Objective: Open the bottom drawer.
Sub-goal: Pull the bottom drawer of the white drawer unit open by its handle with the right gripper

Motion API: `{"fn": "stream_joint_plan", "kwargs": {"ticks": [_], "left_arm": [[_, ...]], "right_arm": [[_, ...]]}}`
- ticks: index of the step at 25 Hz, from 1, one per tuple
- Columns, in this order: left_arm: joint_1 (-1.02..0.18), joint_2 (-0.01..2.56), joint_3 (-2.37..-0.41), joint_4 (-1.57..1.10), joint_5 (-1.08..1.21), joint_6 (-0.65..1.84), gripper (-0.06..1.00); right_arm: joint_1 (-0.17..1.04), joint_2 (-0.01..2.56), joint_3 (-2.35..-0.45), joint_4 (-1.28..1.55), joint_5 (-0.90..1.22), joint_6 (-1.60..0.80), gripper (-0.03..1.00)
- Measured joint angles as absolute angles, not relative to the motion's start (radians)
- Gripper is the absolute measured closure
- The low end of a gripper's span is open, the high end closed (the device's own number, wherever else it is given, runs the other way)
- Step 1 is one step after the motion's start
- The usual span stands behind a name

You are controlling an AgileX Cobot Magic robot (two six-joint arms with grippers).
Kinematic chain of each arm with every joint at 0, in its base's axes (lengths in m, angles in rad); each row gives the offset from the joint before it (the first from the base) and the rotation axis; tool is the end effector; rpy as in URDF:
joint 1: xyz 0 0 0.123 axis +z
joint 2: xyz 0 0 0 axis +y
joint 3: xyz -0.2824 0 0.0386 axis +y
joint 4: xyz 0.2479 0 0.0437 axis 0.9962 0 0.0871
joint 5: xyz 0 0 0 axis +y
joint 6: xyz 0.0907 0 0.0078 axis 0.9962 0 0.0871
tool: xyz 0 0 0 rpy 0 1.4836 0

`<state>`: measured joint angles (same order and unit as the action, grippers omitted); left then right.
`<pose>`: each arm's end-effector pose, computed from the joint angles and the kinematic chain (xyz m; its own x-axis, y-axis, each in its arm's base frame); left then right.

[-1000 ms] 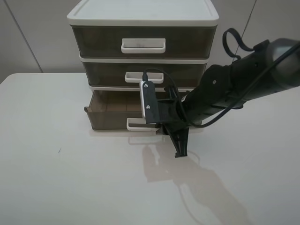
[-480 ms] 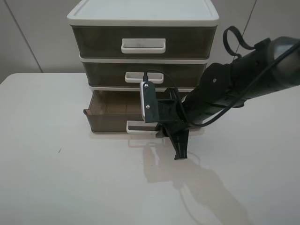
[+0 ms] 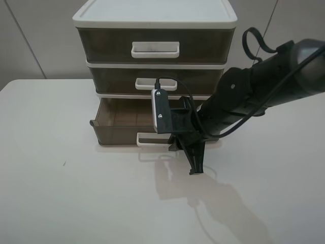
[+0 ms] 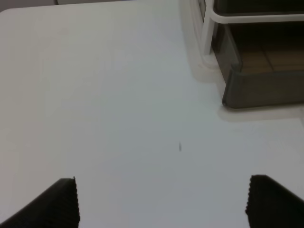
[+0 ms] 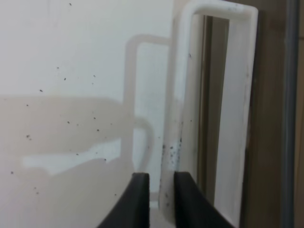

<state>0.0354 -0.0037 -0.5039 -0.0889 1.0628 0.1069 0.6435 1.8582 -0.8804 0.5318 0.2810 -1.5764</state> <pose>-0.0059 -0.0073 0.2783 -0.4463 0.0476 -0.8936 0.0624 0.9978 0.0219 0.2561 0.2082 0.1200 0.2071 -0.9255 -0.3172 -0.9457 -0.1064 -0.3070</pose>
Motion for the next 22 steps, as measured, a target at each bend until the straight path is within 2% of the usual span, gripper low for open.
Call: {"fn": "stream_joint_plan", "kwargs": {"ticks": [5,13,22], "left_arm": [[0.035,-0.004,-0.504,-0.089,1.063,0.107,0.23],[0.035,-0.004,-0.504,-0.089,1.063,0.107,0.23],[0.035,-0.004,-0.504,-0.089,1.063,0.107,0.23]], "right_arm": [[0.643,1.858,-0.880,0.533,0.282,-1.576,0.90],[0.643,1.843,-0.875,0.538,0.325,-1.576,0.58],[0.645,1.711,-0.868,0.538,0.423,-1.559,0.46]]}}
